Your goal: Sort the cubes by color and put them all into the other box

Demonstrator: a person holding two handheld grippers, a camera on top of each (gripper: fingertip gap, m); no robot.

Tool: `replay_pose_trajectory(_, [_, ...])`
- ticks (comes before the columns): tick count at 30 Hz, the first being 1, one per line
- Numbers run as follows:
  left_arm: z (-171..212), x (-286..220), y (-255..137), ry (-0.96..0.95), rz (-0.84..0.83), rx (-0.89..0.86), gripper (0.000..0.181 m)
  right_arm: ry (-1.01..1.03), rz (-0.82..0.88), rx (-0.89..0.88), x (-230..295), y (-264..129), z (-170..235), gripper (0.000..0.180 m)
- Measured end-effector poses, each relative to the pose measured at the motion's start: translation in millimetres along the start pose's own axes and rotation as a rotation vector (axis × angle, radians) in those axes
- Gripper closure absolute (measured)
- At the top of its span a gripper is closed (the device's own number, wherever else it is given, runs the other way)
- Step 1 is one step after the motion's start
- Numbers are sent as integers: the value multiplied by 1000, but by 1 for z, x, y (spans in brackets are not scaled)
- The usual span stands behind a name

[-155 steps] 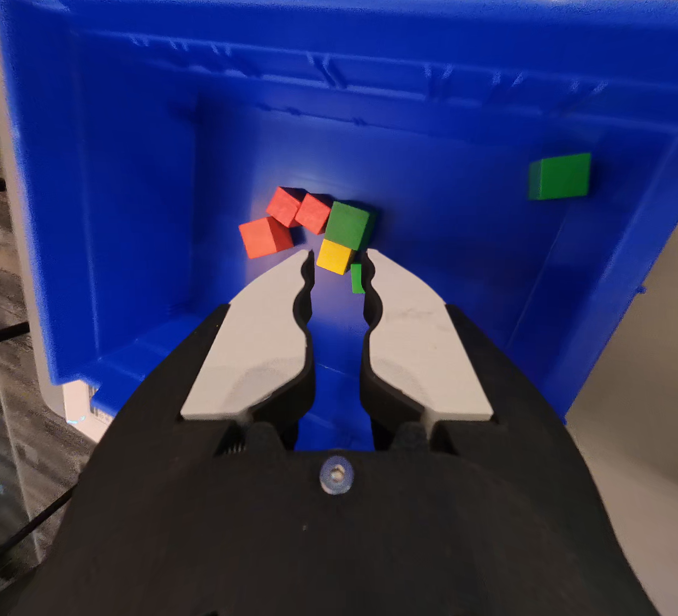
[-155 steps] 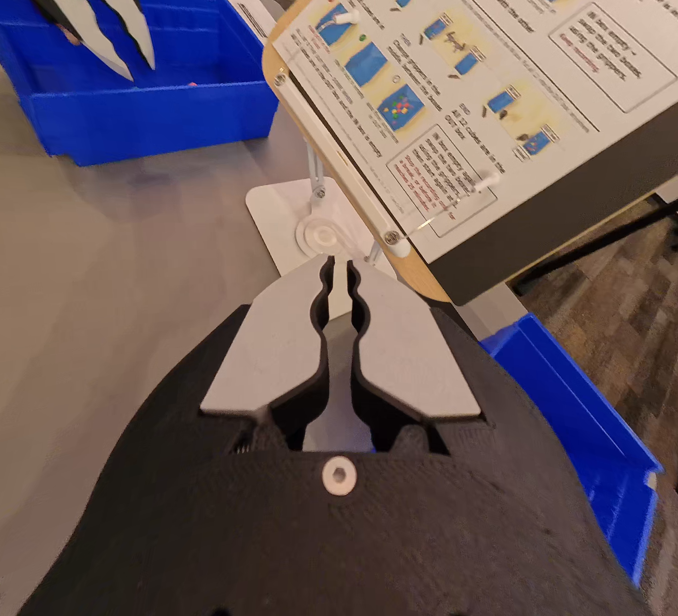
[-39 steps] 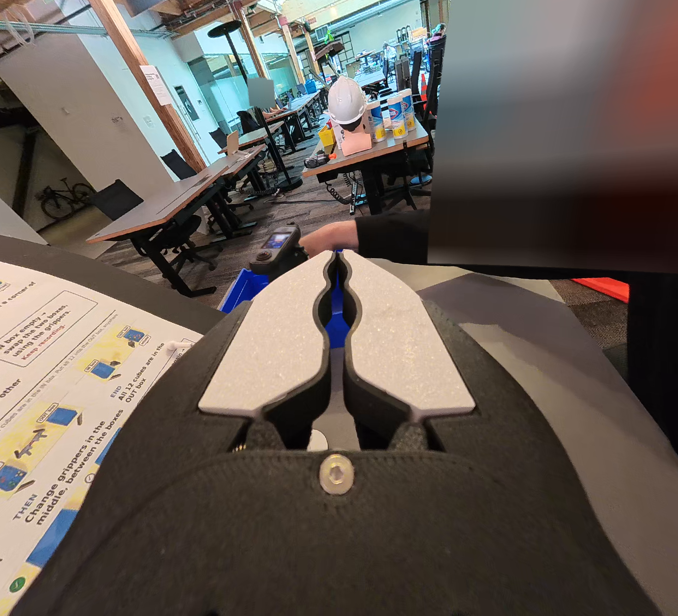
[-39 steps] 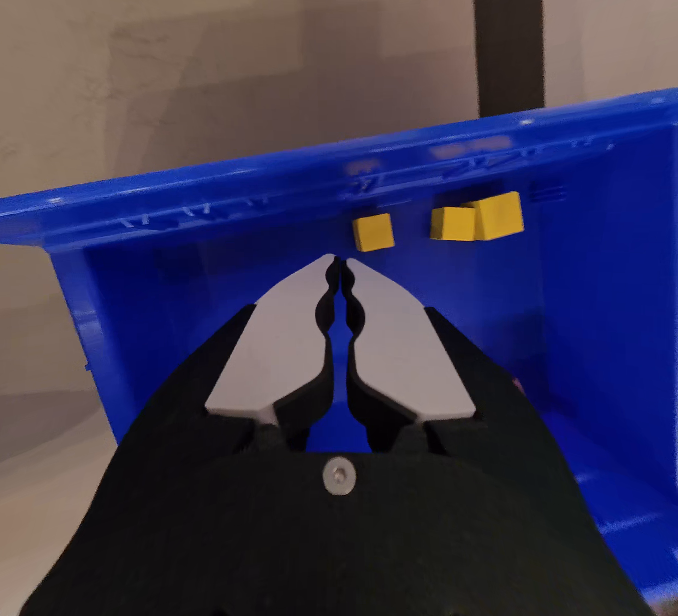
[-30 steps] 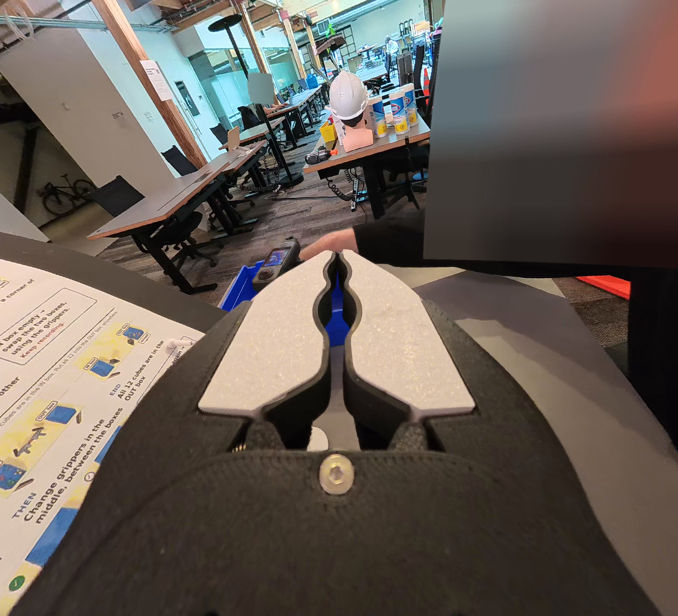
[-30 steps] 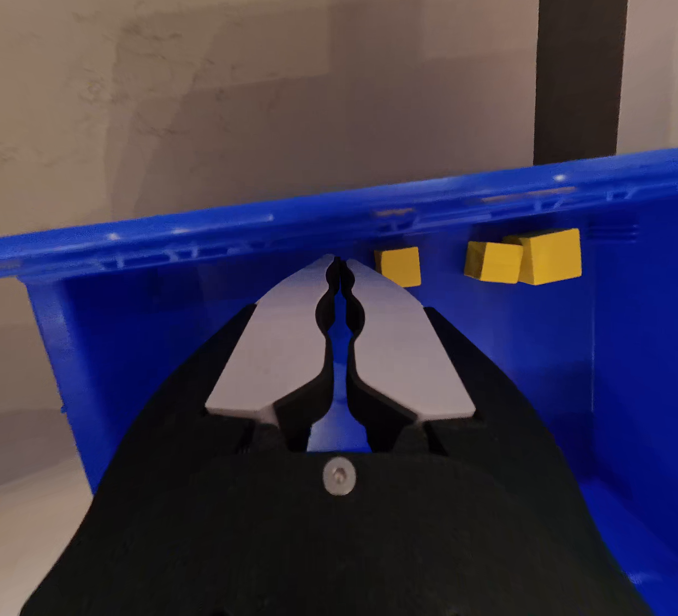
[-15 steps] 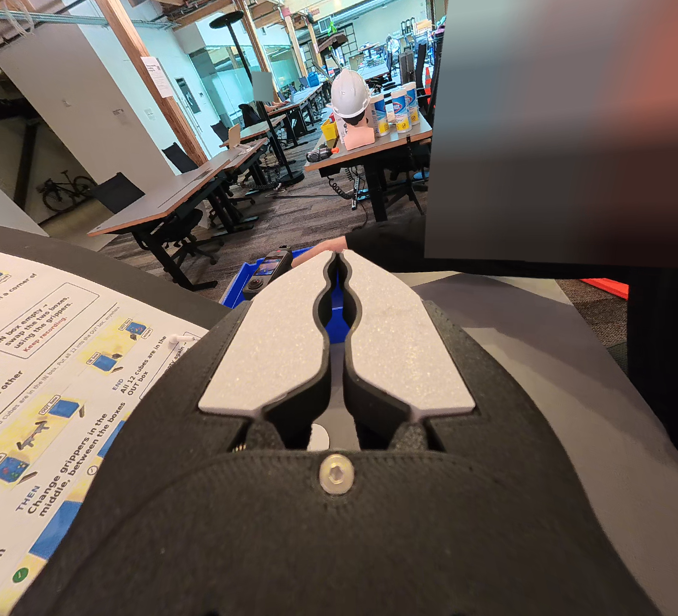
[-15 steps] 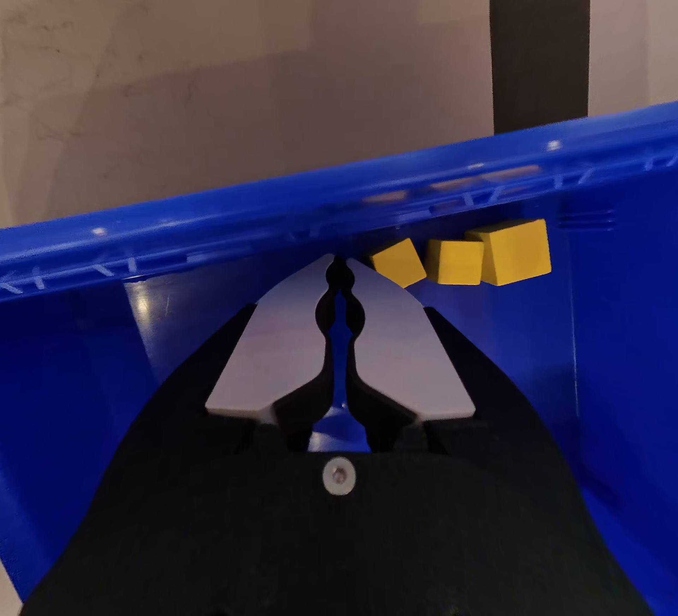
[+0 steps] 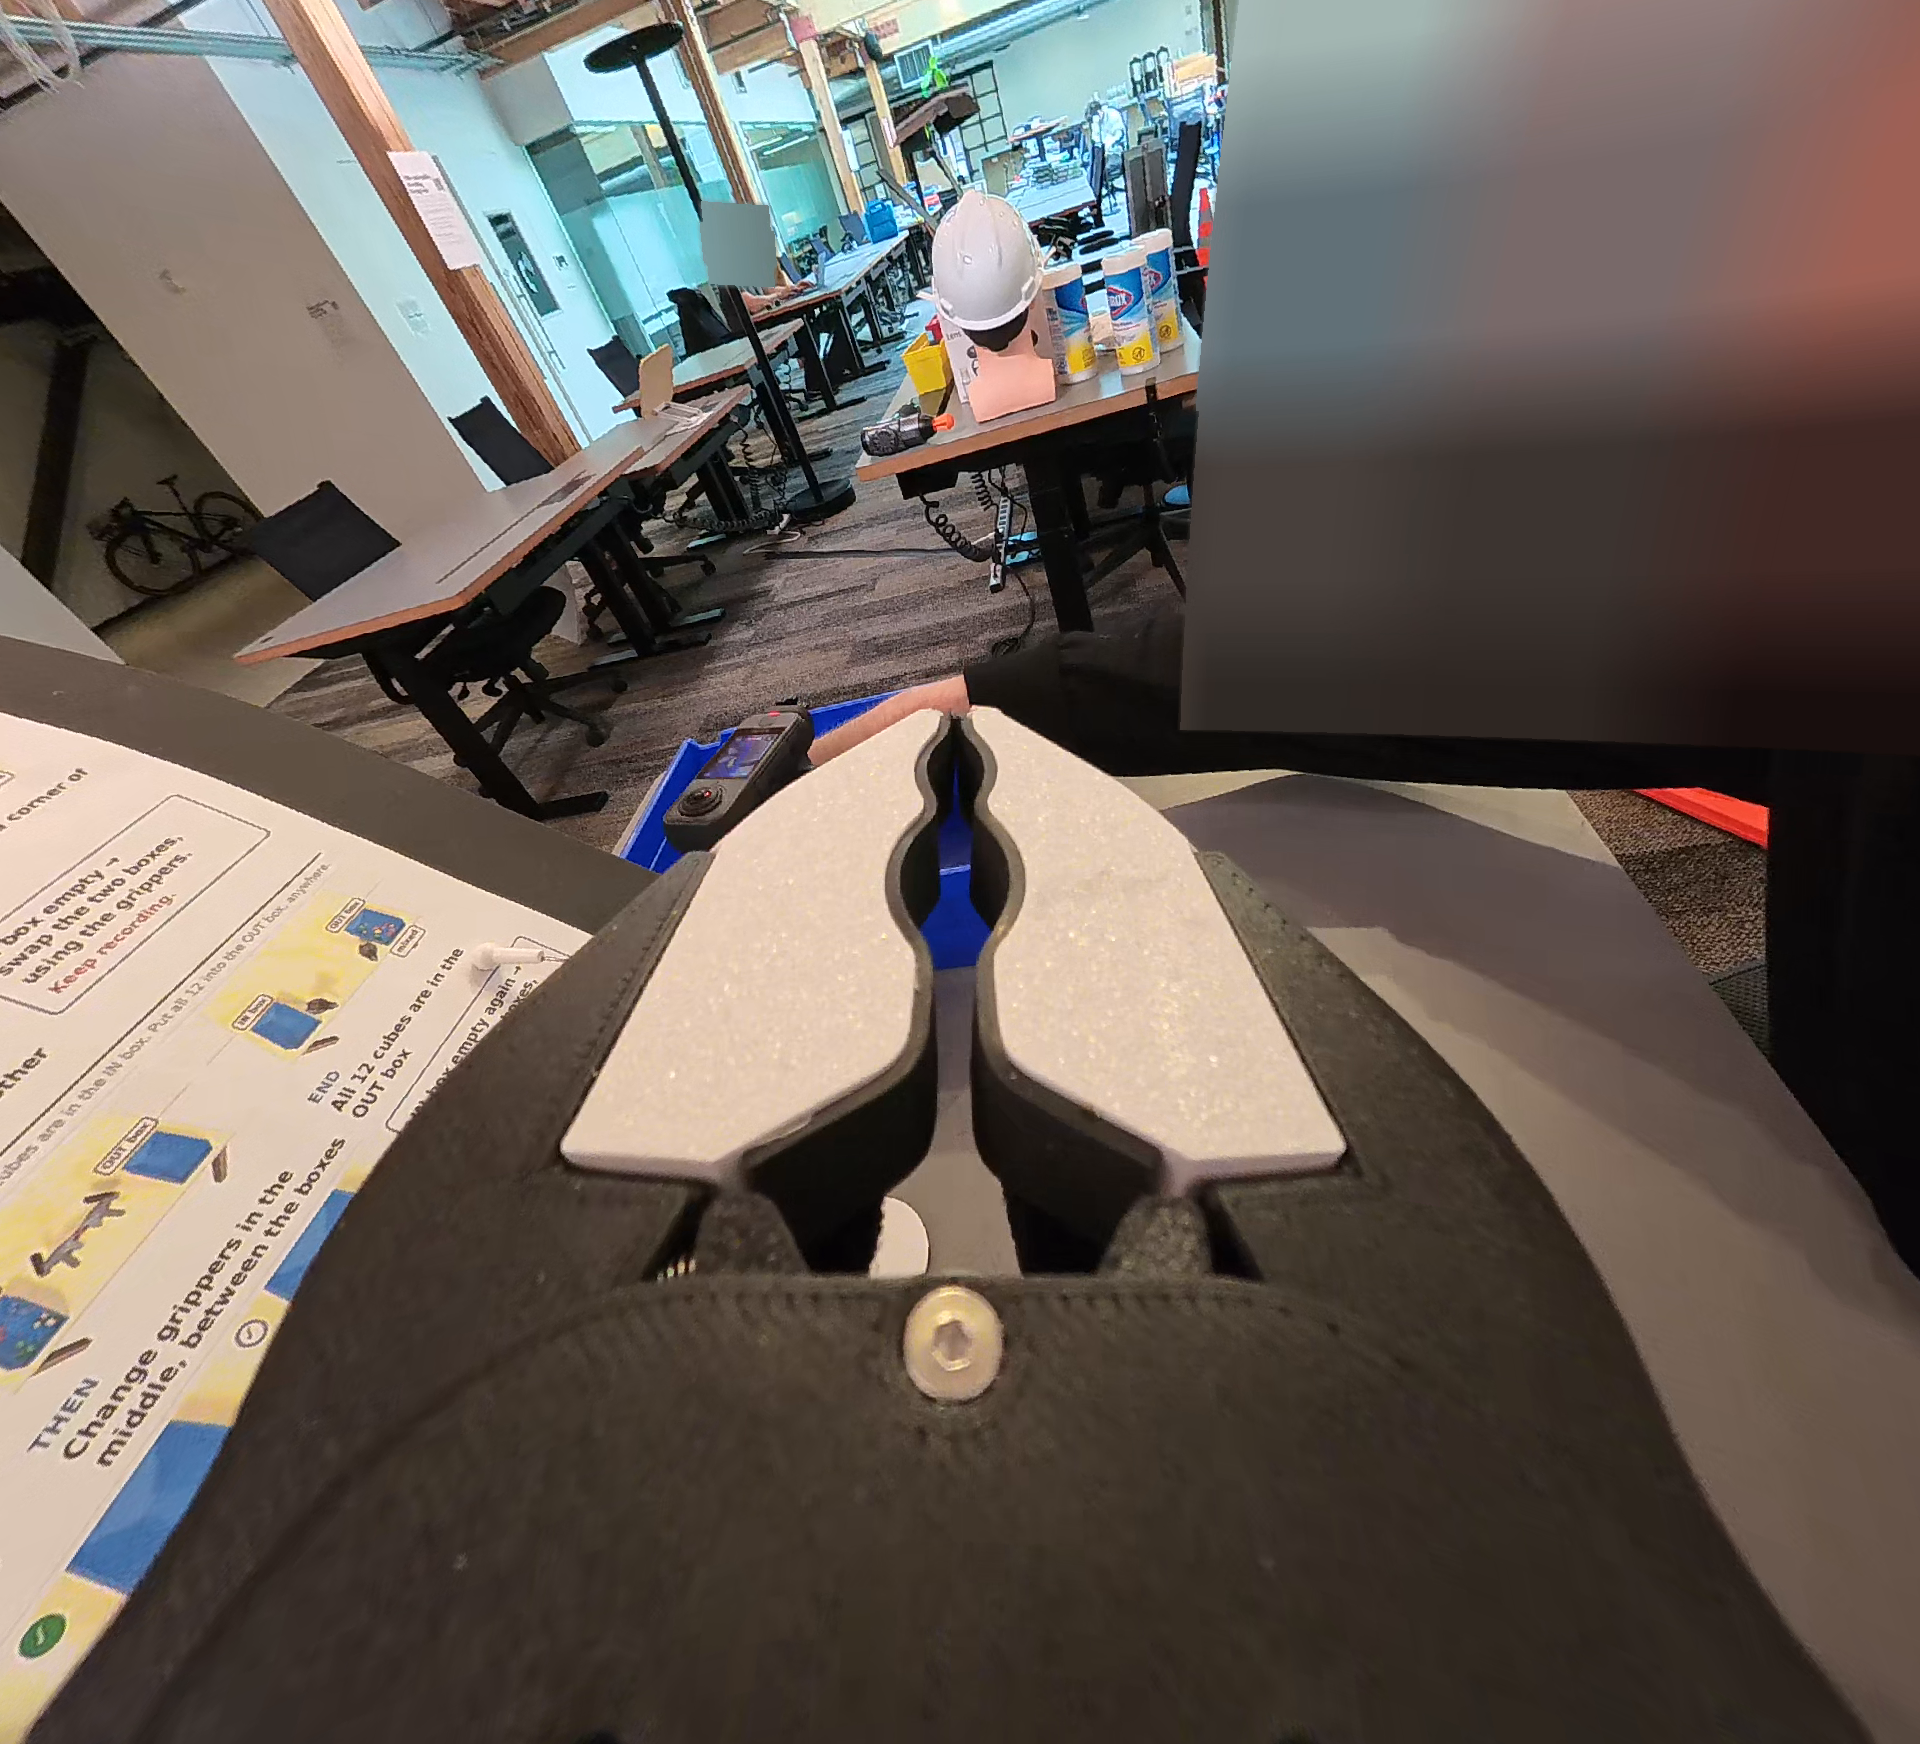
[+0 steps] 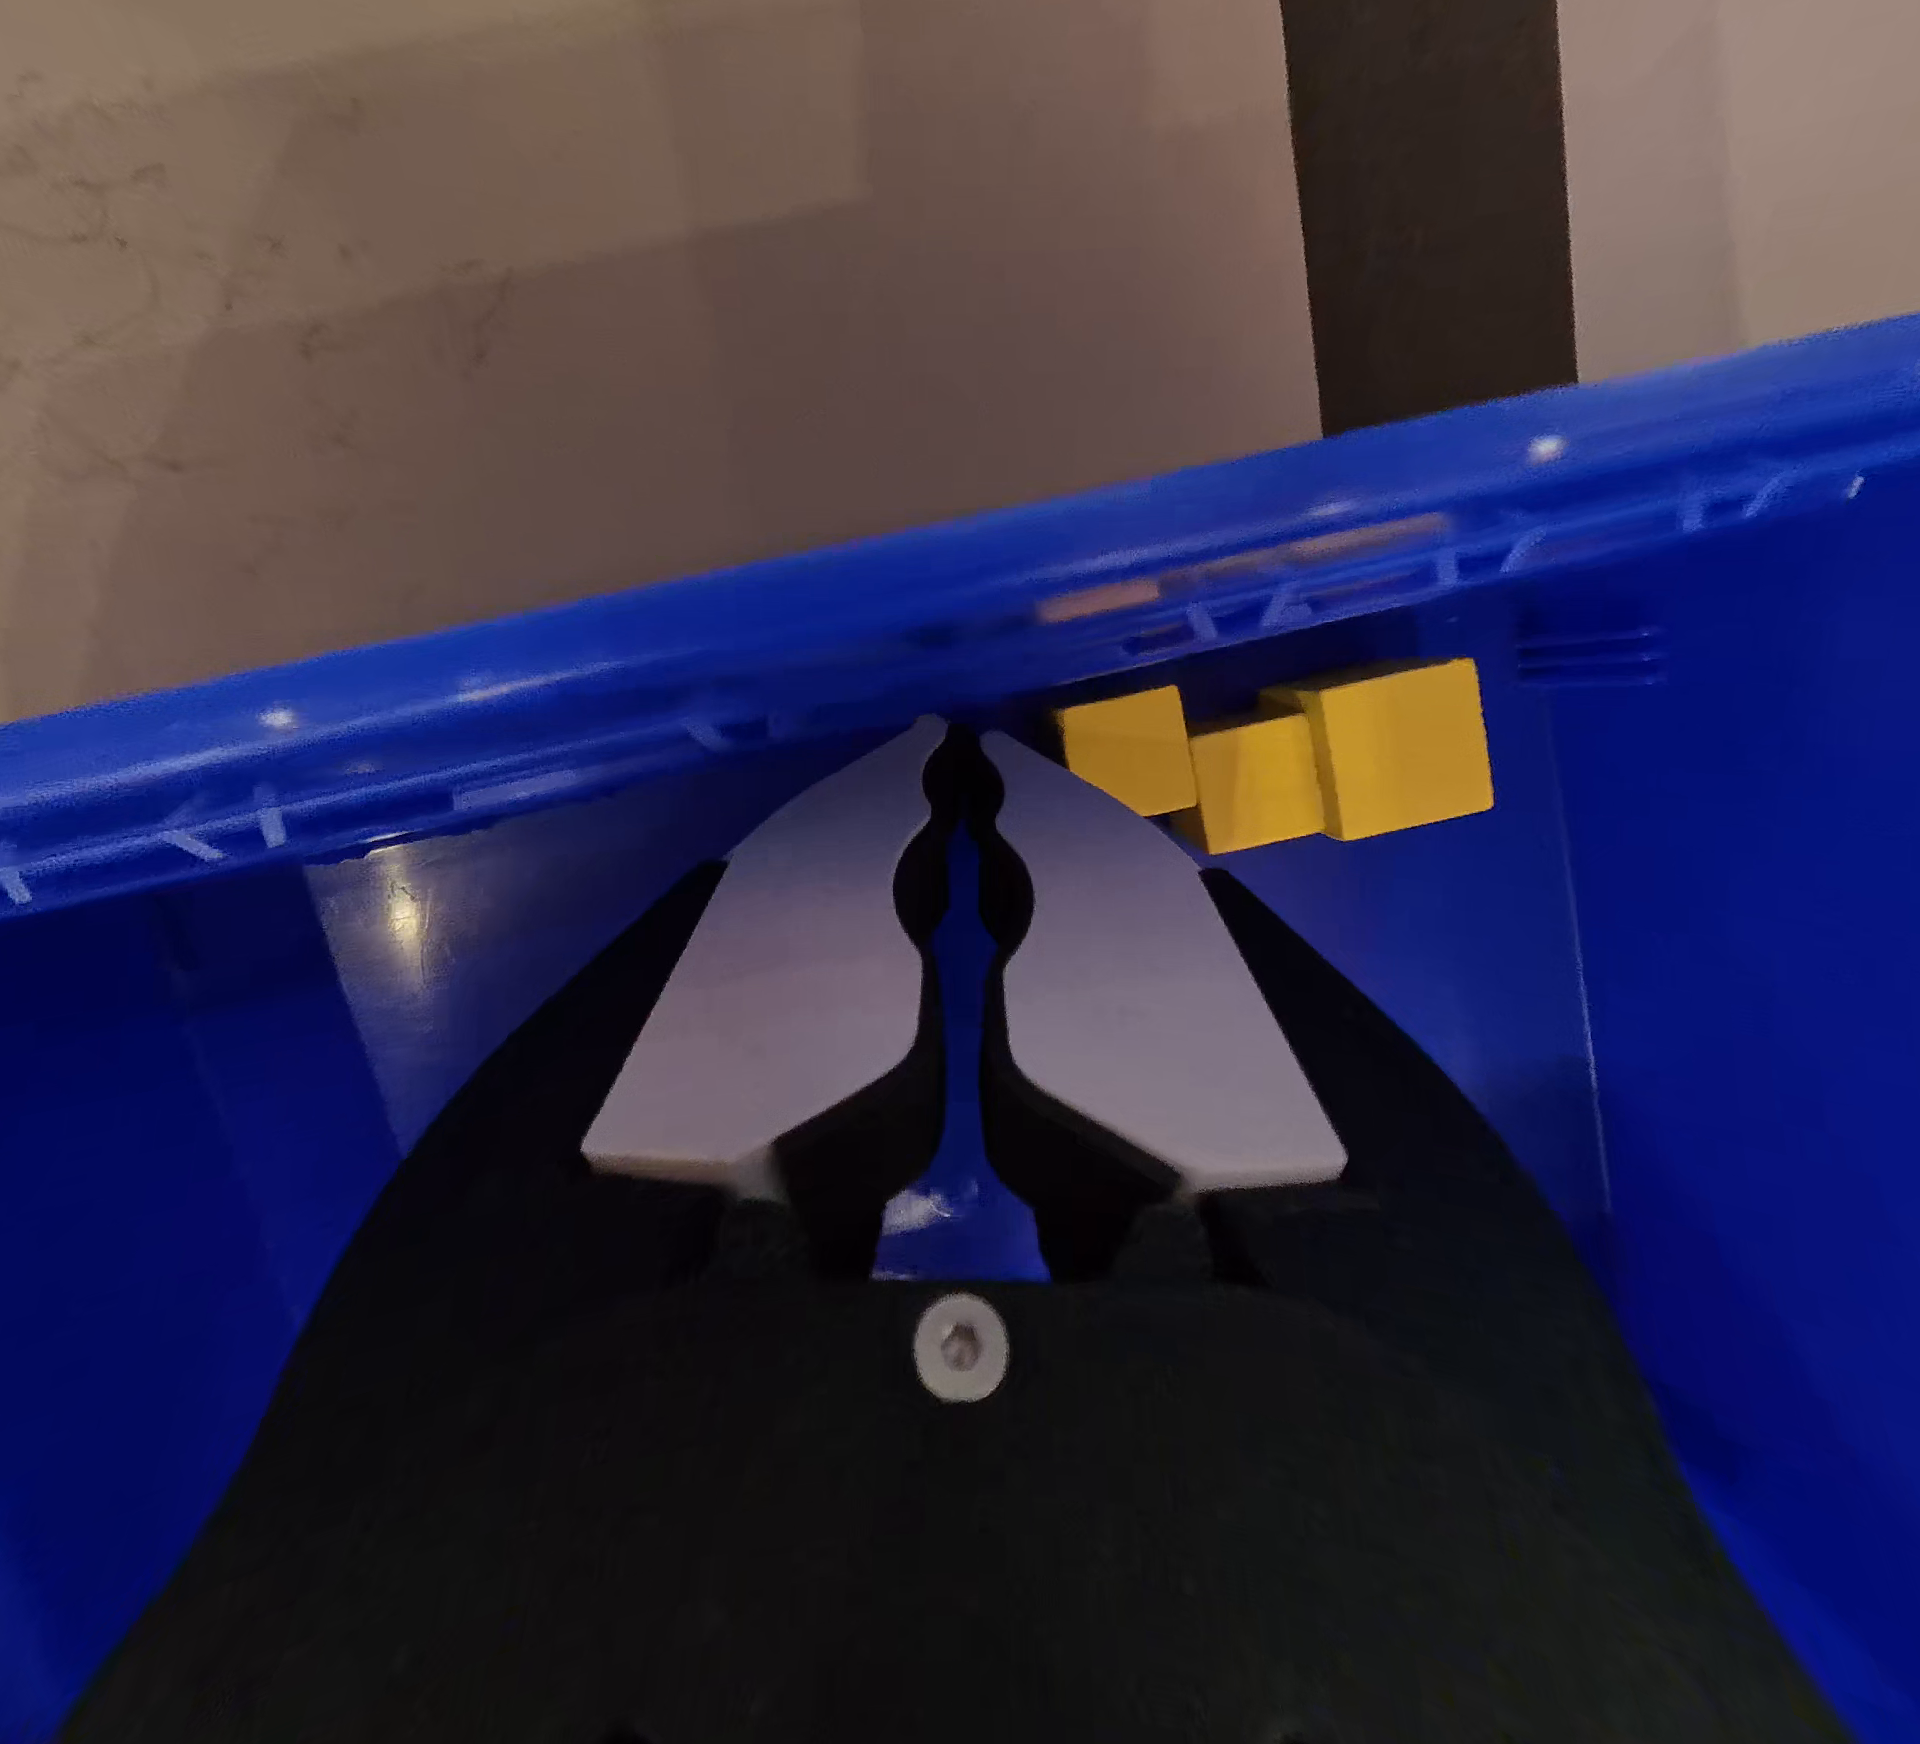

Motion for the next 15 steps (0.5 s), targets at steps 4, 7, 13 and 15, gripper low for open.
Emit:
replay_pose_trajectory(4, [0,0,0,-1,4,1,181,18,1,-4,-2,1,0,179])
replay_pose_trajectory(7, [0,-1,1,2,5,6,181,25,9,-11,-3,-2,-1,179])
replay_pose_trajectory(13, [0,0,-2,2,2,6,181,101,70,-16,-16,-30,16,179])
replay_pose_trajectory(15, [0,0,-2,1,5,3,181,154,149,0,-30,-34,23,179])
Point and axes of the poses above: each gripper's, where its closed fingertips meet, y out along the fingers, z out of its underside, x = y × z across the jaws, the point moved 6 cm from there along -y, back along the fingers, and after that the axes turned 10 degrees about x, right-handed, at the moved point
